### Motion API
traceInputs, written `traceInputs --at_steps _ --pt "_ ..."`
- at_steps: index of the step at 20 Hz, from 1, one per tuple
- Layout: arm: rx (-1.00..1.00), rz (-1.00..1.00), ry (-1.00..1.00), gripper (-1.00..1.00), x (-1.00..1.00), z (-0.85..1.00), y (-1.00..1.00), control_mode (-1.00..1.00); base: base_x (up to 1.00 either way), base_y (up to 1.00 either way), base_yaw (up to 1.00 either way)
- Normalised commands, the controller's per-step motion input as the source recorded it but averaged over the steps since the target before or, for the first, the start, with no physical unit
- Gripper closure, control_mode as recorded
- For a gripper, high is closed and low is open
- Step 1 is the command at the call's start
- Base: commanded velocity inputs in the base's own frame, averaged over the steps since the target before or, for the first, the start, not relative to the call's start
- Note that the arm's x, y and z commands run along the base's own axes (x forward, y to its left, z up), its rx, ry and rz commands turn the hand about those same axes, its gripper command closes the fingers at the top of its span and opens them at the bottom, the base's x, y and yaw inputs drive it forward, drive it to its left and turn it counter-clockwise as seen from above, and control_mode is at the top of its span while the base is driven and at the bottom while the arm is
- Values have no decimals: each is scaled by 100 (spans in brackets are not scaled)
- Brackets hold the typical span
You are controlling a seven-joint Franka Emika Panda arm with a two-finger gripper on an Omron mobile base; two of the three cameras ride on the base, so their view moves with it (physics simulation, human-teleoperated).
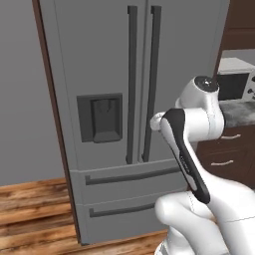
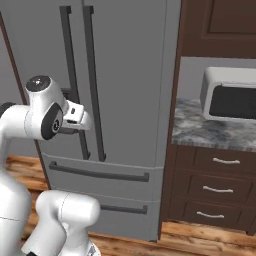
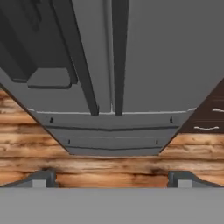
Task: Retrieve the fish from the fridge and place it on the saucepan with marinade on the stove.
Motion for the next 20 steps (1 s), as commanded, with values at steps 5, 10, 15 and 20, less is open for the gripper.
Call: traceInputs --at_steps 5,10,15,20 --pt "12 -14 -26 -100 6 6 0 -100 0 0 0" --pt "-11 0 -28 -100 10 37 -2 -100 0 0 0" --pt "-5 0 -5 -100 42 47 -28 -100 0 0 0" --pt "0 0 1 -100 49 11 -7 -100 0 0 0"
